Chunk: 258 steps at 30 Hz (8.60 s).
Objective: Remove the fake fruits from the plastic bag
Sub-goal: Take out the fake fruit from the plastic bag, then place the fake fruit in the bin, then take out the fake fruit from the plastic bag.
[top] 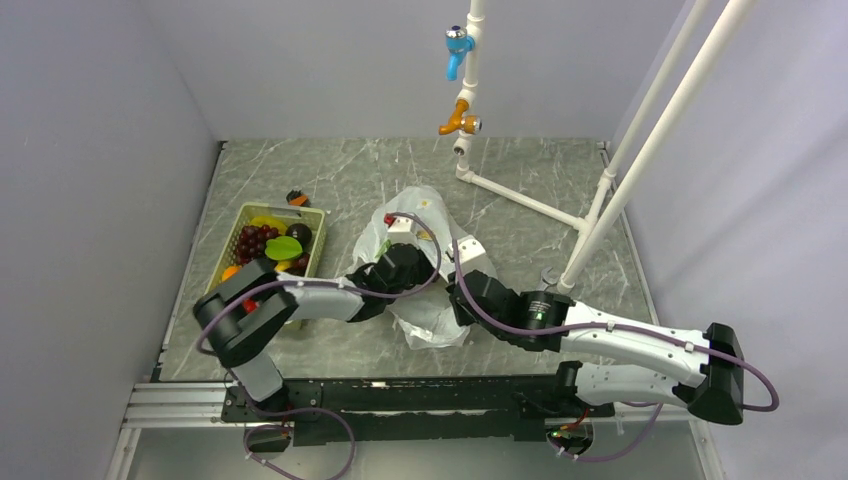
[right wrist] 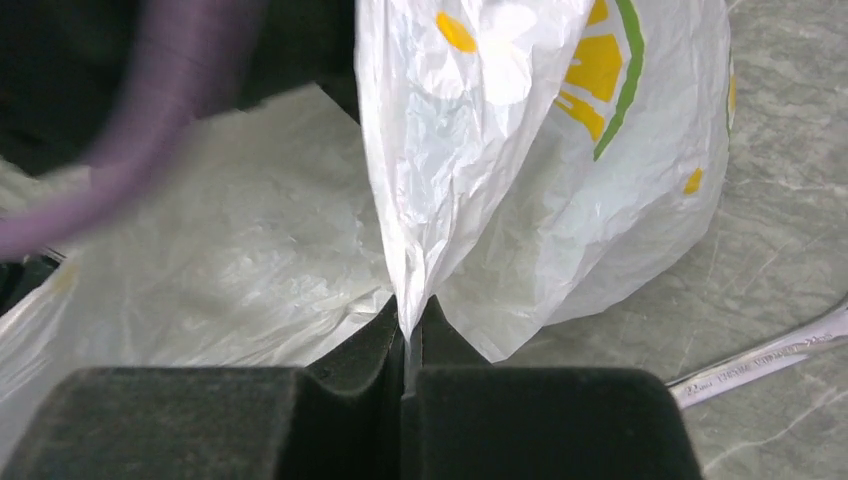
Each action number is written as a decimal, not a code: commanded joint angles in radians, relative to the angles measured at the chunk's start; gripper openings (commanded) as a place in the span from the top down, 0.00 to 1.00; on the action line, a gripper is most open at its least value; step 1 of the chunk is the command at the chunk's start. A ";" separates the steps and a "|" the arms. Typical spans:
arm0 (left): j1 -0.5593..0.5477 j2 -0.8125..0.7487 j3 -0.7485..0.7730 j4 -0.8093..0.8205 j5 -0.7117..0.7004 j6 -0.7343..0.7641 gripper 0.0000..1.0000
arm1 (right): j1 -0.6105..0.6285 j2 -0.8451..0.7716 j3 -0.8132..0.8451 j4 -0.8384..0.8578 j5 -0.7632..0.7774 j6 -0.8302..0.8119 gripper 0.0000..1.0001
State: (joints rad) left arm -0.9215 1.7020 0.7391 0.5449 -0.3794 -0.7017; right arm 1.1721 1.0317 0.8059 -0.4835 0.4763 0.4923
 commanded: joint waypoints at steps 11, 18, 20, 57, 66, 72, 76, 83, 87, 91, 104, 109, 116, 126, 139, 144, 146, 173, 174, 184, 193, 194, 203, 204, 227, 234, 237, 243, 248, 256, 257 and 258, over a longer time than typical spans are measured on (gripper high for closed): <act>0.012 -0.381 -0.069 -0.337 0.365 -0.052 0.96 | -0.020 -0.066 -0.058 0.034 0.105 -0.044 1.00; 0.012 -0.645 -0.212 -0.358 0.456 -0.080 0.96 | -0.044 -0.067 -0.070 0.041 0.101 -0.059 1.00; 0.015 -0.723 -0.242 -0.388 0.454 -0.083 0.95 | -0.047 -0.066 -0.071 0.038 0.104 -0.062 1.00; 0.030 -0.980 0.216 -1.085 0.312 0.310 1.00 | -0.143 0.075 -0.021 0.086 -0.059 -0.090 1.00; 0.169 -0.946 0.450 -1.128 -0.045 0.442 1.00 | -0.144 0.036 -0.042 0.051 -0.059 -0.064 1.00; 0.397 -0.802 0.489 -1.151 -0.073 0.492 1.00 | -0.145 0.037 -0.021 0.031 -0.054 -0.064 1.00; 0.504 -0.764 0.346 -1.047 -0.199 0.518 1.00 | -0.145 0.026 -0.019 0.012 -0.050 -0.058 1.00; 0.687 -0.739 0.180 -0.947 -0.148 0.425 1.00 | -0.144 0.013 0.009 -0.029 -0.029 -0.062 1.00; 0.724 -0.660 0.206 -1.000 -0.146 0.408 1.00 | -0.144 0.002 0.024 -0.031 -0.027 -0.064 1.00; 0.725 -0.571 0.230 -1.058 -0.154 0.423 1.00 | -0.144 -0.016 0.010 -0.010 -0.039 -0.067 1.00; 0.730 -0.441 0.279 -1.161 -0.174 0.433 1.00 | -0.144 -0.023 0.034 -0.047 -0.073 -0.048 1.00; 0.730 -0.440 0.284 -1.173 -0.224 0.424 0.86 | -0.144 -0.037 0.050 -0.055 -0.062 -0.044 1.00; 0.731 -0.549 0.250 -1.135 -0.250 0.427 0.20 | -0.144 -0.027 0.069 -0.067 -0.076 -0.050 1.00; 0.701 -0.696 0.202 -1.046 -0.048 0.499 0.02 | -0.145 -0.035 0.090 -0.068 -0.085 -0.032 1.00; 0.691 -1.226 -0.100 -0.866 0.965 0.184 0.14 | -0.144 -0.007 0.107 -0.040 -0.127 -0.065 1.00; 0.576 -1.199 -0.164 -0.752 0.999 0.080 0.17 | -0.144 0.022 0.145 -0.019 -0.168 -0.075 1.00; 0.403 -1.155 -0.138 -0.761 0.878 0.094 0.17 | -0.144 0.038 0.168 -0.029 -0.196 -0.074 1.00; -0.179 -1.109 -0.079 -0.590 0.380 0.016 0.31 | -0.127 -0.015 0.021 0.057 -0.360 -0.103 1.00; -0.179 -1.091 -0.059 -0.580 0.414 0.017 0.30 | -0.128 -0.019 0.024 0.058 -0.354 -0.102 1.00; -0.181 -0.941 0.198 -1.078 0.200 0.041 0.27 | -0.127 -0.025 0.045 0.046 -0.329 -0.102 1.00; -0.181 -1.018 0.400 -1.265 0.153 0.120 0.24 | -0.128 -0.031 0.066 0.029 -0.280 -0.120 1.00; -0.182 -1.034 0.386 -1.182 0.216 0.134 0.26 | -0.127 -0.029 0.064 0.033 -0.284 -0.118 1.00; -0.202 -0.783 0.288 -0.796 0.616 0.128 0.43 | -0.127 -0.042 0.096 0.020 -0.266 -0.109 1.00; -0.208 -0.760 0.272 -0.797 0.585 0.132 0.45 | -0.128 -0.055 0.094 0.017 -0.267 -0.109 1.00; -0.181 -0.505 -0.129 -0.330 -0.104 -0.005 0.47 | -0.129 -0.132 0.007 0.047 -0.351 -0.103 1.00; -0.174 -0.336 -0.054 -0.312 -0.137 -0.030 0.27 | -0.127 -0.160 -0.073 0.054 -0.368 -0.068 1.00; -0.174 -0.272 -0.022 -0.328 -0.151 -0.033 0.20 | -0.129 -0.173 -0.098 0.061 -0.377 -0.059 1.00; -0.174 -0.136 0.075 -0.380 -0.188 -0.018 0.11 | -0.128 -0.180 -0.125 0.072 -0.386 -0.053 1.00; -0.164 -0.021 0.147 -0.425 -0.208 -0.021 0.07 | -0.129 -0.192 -0.123 0.069 -0.376 -0.058 1.00; -0.128 0.022 0.133 -0.363 -0.136 -0.019 0.17 | -0.128 -0.206 -0.138 0.062 -0.362 -0.060 1.00; -0.123 0.008 0.124 -0.351 -0.122 -0.012 0.24 | -0.129 -0.208 -0.140 0.062 -0.361 -0.058 1.00; -0.120 -0.006 0.118 -0.343 -0.107 -0.005 0.31 | -0.129 -0.206 -0.143 0.064 -0.359 -0.058 1.00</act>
State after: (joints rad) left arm -1.0687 1.7065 0.8722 0.1799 -0.5179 -0.7197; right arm 1.0359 0.8501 0.6651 -0.4473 0.1291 0.4297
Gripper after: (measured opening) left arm 0.812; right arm 0.007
